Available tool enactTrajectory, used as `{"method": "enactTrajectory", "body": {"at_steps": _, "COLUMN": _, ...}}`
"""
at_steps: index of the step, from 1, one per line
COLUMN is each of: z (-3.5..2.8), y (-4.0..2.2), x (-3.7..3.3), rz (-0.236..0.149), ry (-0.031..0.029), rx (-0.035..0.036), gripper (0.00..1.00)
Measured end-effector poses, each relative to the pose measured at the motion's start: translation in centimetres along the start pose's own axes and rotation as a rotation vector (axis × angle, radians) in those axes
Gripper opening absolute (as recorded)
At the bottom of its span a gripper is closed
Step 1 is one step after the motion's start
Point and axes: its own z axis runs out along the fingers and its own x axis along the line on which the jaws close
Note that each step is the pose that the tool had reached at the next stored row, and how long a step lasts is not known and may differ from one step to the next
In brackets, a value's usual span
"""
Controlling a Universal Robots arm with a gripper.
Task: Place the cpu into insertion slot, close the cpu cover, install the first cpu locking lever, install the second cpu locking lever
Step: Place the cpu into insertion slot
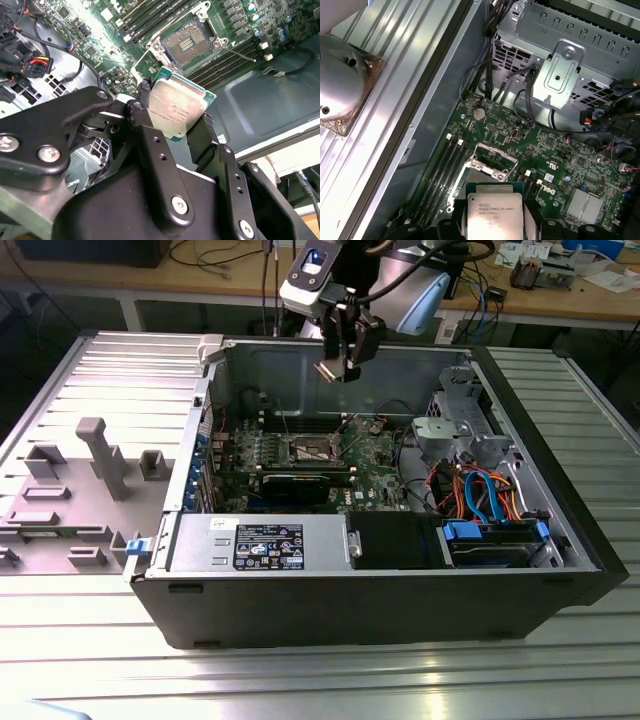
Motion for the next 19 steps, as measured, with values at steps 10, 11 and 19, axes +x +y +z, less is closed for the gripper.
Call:
{"method": "enactTrajectory", "body": {"at_steps": 10, "z": 0.26, "y": -0.02, "x": 0.0, "rz": 0.056, "ry": -0.0048, "rx": -0.001, "gripper": 0.54}}
{"method": "enactTrajectory", "body": {"at_steps": 11, "z": 0.28, "y": -0.03, "x": -0.01, "rz": 0.061, "ry": -0.0053, "rx": -0.001, "gripper": 0.54}}
{"method": "enactTrajectory", "body": {"at_steps": 19, "z": 0.5, "y": -0.07, "x": 0.0, "rz": 0.119, "ry": -0.0102, "rx": -0.002, "gripper": 0.54}}
